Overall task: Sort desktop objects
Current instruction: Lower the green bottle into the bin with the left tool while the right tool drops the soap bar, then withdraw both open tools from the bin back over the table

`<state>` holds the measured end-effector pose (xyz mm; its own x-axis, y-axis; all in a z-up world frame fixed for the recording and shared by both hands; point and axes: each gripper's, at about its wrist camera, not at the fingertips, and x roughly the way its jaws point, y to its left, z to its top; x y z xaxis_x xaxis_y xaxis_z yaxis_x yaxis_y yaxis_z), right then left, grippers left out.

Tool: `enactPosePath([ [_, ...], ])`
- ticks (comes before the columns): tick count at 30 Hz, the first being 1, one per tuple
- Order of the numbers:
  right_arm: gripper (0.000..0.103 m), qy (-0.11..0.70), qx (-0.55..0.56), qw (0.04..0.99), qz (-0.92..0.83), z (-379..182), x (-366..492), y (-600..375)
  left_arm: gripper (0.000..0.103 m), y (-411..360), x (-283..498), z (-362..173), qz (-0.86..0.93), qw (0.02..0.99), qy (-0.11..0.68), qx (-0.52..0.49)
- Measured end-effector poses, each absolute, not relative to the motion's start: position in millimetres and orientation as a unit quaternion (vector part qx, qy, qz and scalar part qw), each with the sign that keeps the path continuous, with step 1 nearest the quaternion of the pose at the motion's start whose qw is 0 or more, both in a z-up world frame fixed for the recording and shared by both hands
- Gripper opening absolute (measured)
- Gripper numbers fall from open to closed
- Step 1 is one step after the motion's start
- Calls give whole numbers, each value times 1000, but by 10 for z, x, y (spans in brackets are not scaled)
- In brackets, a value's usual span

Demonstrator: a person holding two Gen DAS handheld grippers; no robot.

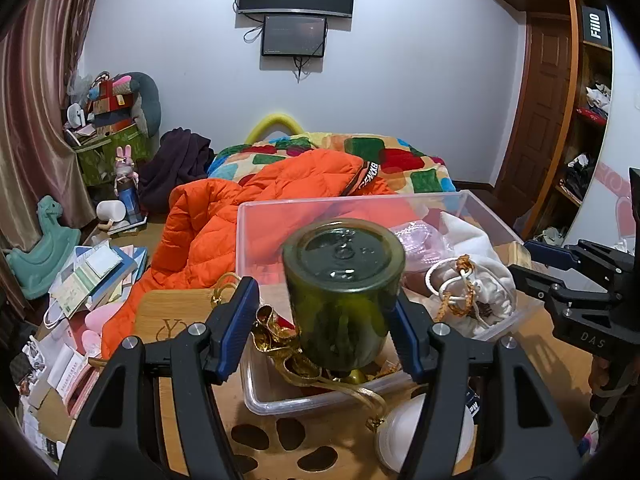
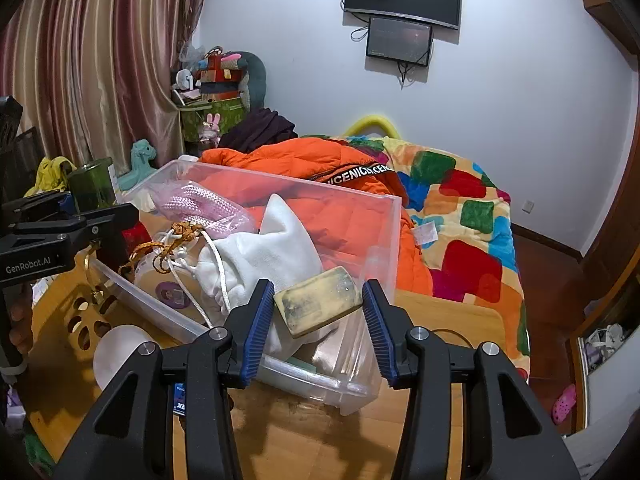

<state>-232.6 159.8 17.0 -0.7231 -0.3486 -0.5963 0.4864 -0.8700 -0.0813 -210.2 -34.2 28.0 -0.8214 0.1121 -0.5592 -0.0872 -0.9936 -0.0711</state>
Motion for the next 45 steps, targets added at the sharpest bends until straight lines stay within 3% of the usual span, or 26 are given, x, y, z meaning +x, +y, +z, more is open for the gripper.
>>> enactPosePath([
  [4, 42, 117, 296, 223, -921, 161, -2311, 1583, 64, -326, -2099, 277, 954, 52, -21, -294],
  [6, 43, 119, 296, 220, -922, 160, -2309, 1578, 72, -315, -2084, 289, 955, 51, -20, -292],
  [14, 59, 125, 285, 203, -928, 223, -2237, 1564, 75, -336, -2030, 356, 957, 50, -27, -284],
  [18, 71, 116, 273, 198, -934, 300, -2187, 1600, 88, -368, -1981, 425, 960, 42, -32, -274],
  [24, 80, 118, 260, 193, -938, 395, -2092, 1579, 90, -400, -1892, 532, 963, 41, -38, -262],
  [36, 82, 112, 253, 201, -940, 488, -1863, 1581, 95, -292, -1582, 668, 967, 58, -22, -246],
  [45, 83, 98, 273, 218, -932, 385, -1641, 1654, 95, -291, -1355, 447, 959, 64, -28, -275],
])
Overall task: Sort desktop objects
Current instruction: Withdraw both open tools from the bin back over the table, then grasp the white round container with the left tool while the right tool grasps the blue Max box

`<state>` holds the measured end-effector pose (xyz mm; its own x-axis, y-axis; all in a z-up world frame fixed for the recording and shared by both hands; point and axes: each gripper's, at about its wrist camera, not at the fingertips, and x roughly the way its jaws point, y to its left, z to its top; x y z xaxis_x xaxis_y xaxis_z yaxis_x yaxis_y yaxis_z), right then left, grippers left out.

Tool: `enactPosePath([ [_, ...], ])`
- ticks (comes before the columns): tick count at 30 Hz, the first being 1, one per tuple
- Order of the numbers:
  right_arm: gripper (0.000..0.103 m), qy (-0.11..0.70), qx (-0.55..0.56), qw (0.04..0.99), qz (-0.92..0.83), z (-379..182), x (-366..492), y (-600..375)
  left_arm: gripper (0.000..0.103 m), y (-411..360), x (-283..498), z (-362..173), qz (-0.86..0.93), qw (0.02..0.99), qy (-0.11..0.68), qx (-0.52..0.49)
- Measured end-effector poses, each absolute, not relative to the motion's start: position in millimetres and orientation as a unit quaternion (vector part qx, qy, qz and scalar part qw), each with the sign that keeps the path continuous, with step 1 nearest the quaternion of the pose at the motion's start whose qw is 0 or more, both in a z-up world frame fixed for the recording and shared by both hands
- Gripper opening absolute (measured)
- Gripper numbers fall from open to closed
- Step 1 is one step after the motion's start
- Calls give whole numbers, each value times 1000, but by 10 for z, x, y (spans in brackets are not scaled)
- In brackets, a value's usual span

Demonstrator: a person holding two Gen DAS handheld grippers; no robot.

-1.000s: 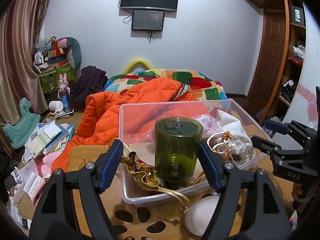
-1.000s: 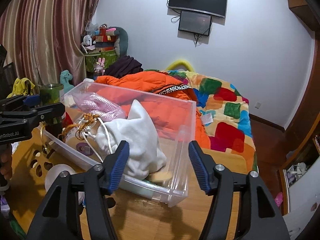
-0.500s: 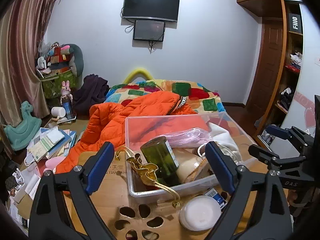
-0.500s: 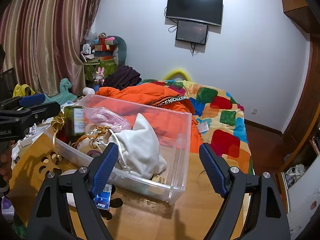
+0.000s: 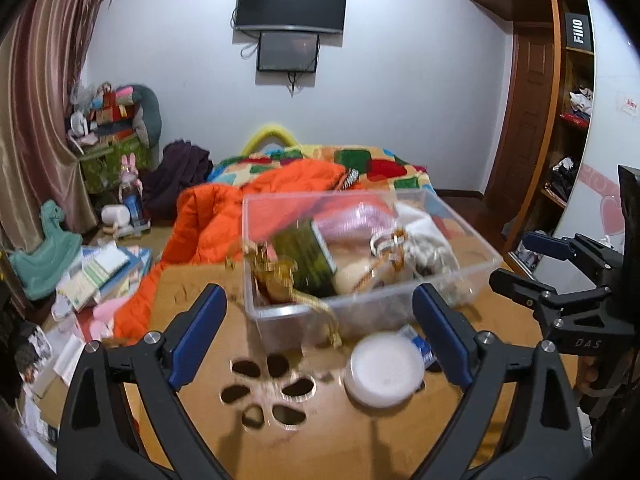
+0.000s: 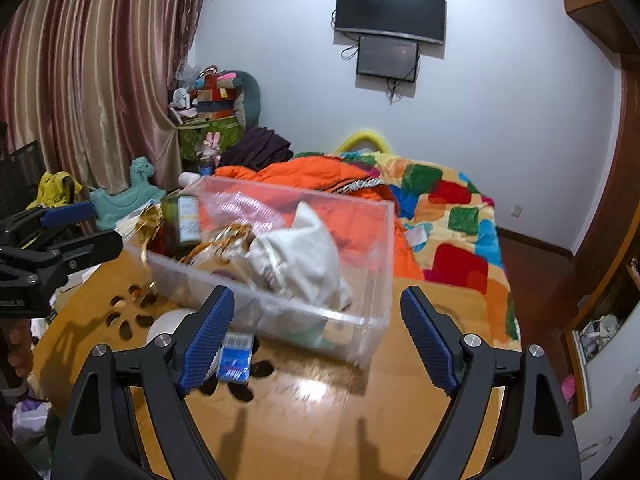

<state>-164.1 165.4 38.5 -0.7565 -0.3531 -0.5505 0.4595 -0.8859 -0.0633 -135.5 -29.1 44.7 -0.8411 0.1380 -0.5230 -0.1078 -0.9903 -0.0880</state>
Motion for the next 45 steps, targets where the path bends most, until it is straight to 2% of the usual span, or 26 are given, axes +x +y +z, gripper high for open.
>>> enactPosePath([
  [12, 83, 123, 325, 229, -909, -137, -1492, 1551, 95, -2, -1298, -81, 932, 102, -18, -346],
  [25, 82, 96, 361, 221, -901, -303, -1612, 1714, 94, 169, -1569, -328, 917, 90, -21, -388],
  [28, 82, 98, 361, 230, -898, -310, -1604, 1701, 83, 224, -1603, -363, 914, 96, -12, -393],
  [30, 82, 105, 360, 234, -897, -320, -1588, 1672, 68, 278, -1604, -375, 916, 93, 2, -390],
  [31, 82, 108, 359, 236, -897, -325, -1580, 1653, 65, 292, -1609, -367, 917, 91, 10, -387],
  [41, 81, 134, 359, 270, -883, -366, -1626, 1290, 65, -36, -1514, -331, 923, 79, -37, -374],
  [43, 68, 140, 361, 271, -881, -374, -1673, 1187, 65, -124, -1478, -318, 925, 72, -46, -370],
  [45, 60, 138, 373, 275, -875, -400, -1742, 1139, 65, -202, -1456, -302, 926, 70, -55, -366],
])
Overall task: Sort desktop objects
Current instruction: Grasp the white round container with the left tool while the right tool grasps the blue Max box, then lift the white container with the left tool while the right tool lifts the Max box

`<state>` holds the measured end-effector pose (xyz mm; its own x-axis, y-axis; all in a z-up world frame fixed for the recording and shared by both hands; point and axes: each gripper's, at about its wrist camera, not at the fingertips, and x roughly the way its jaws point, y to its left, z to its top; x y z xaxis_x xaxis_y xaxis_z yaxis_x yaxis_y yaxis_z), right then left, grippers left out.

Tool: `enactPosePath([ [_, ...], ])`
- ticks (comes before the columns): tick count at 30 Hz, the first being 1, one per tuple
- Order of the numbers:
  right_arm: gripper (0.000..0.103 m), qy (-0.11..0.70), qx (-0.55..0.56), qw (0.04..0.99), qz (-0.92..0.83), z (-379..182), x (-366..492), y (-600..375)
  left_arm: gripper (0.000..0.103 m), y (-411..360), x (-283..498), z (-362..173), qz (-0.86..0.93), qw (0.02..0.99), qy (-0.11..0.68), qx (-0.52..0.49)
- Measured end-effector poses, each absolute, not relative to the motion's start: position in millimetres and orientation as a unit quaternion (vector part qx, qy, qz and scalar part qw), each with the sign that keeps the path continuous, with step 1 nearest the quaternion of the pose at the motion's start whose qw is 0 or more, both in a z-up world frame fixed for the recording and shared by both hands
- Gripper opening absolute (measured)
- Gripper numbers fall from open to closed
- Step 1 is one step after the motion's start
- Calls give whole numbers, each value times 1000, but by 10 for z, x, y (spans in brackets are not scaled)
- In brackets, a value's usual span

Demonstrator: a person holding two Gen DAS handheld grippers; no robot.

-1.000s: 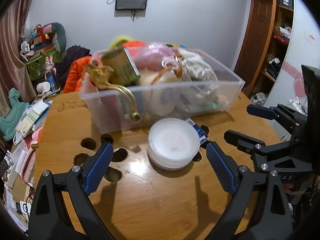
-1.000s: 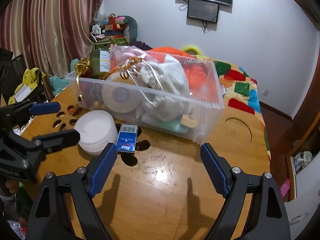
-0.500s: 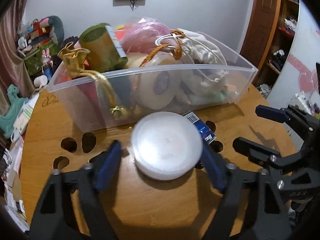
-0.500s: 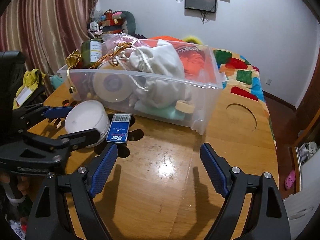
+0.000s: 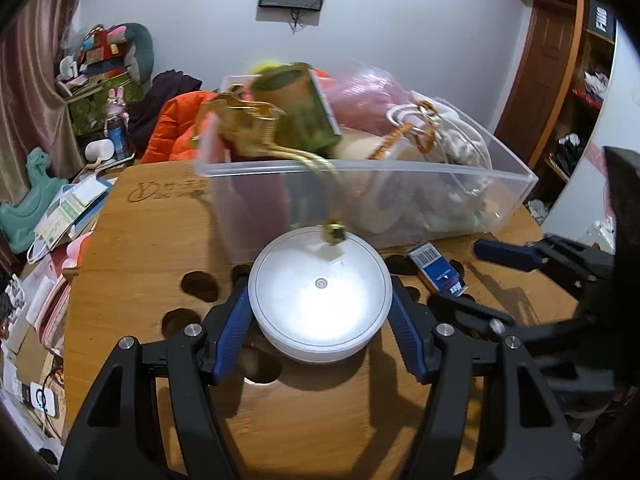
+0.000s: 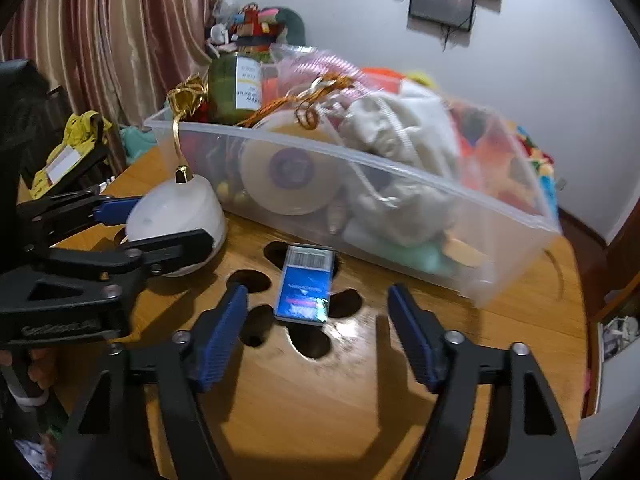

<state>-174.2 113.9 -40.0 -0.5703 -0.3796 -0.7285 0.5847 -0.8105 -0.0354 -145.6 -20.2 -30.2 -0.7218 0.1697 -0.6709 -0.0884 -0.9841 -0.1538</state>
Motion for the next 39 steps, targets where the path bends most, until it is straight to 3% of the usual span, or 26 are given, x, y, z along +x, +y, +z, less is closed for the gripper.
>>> enactPosePath([
  [8, 39, 141, 391, 273, -868, -466, -1879, 1021, 65, -265, -1450, -249, 931, 70, -65, -353],
  [10, 24, 145, 389, 282, -865, -461, -1856, 989, 65, -282, -1470, -233, 931, 72, -64, -351],
  [19, 25, 124, 380, 283, -872, -406, -1803, 1089, 65, -281, -1385, -184, 933, 76, -68, -345],
  [39, 25, 60, 298, 261, -916, 268, -1570, 1672, 65, -111, -1105, 264, 951, 83, -54, -294],
])
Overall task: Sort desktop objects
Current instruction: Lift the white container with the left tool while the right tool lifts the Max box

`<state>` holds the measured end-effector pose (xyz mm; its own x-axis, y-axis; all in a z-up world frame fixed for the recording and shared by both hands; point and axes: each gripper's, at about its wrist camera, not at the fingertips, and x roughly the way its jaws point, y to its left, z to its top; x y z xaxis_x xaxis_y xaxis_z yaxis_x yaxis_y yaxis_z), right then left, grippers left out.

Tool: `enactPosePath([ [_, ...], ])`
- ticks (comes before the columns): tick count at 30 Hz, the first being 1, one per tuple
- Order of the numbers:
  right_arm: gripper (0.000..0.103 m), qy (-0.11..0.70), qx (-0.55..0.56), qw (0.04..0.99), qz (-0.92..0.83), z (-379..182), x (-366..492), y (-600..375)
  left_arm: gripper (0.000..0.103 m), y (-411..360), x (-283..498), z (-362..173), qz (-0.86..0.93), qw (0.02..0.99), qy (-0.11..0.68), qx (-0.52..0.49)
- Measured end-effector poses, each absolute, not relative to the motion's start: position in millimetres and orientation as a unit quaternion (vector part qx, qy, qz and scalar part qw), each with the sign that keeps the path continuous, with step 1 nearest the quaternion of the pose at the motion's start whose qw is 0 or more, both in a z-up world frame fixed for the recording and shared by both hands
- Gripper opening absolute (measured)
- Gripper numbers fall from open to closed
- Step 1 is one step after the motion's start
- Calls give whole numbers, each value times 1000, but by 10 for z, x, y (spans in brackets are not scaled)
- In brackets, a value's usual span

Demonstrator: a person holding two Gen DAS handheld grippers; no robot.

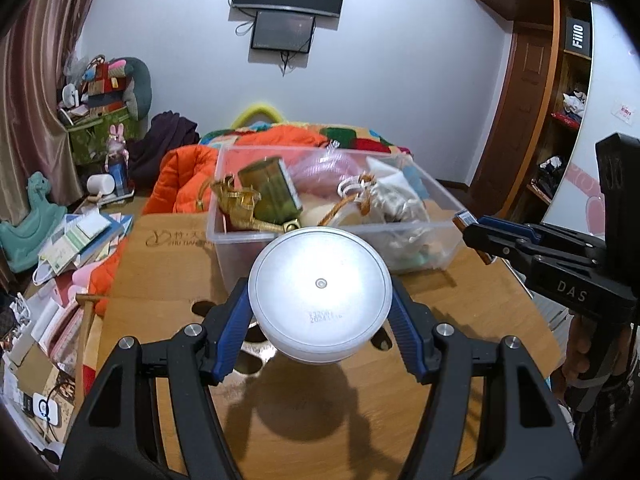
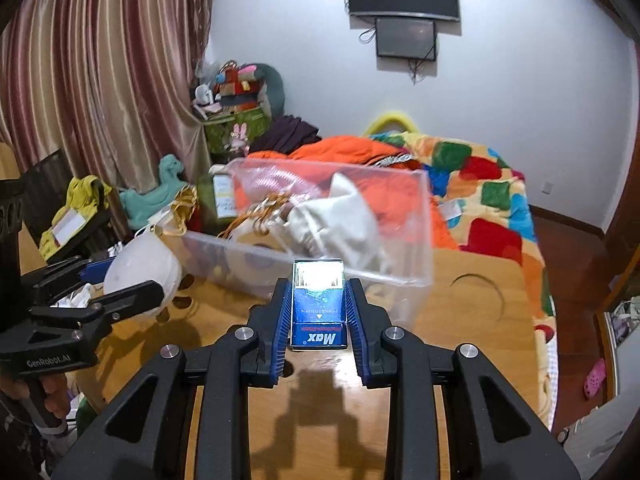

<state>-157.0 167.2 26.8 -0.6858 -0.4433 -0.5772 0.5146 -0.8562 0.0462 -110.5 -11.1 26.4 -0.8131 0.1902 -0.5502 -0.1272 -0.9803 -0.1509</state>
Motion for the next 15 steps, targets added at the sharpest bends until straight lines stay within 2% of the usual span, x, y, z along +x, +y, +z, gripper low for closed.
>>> enactPosePath([
  [15, 25, 58, 276, 242, -929, 437, -1809, 1850, 65, -53, -1508, 492, 957, 103, -37, -268],
])
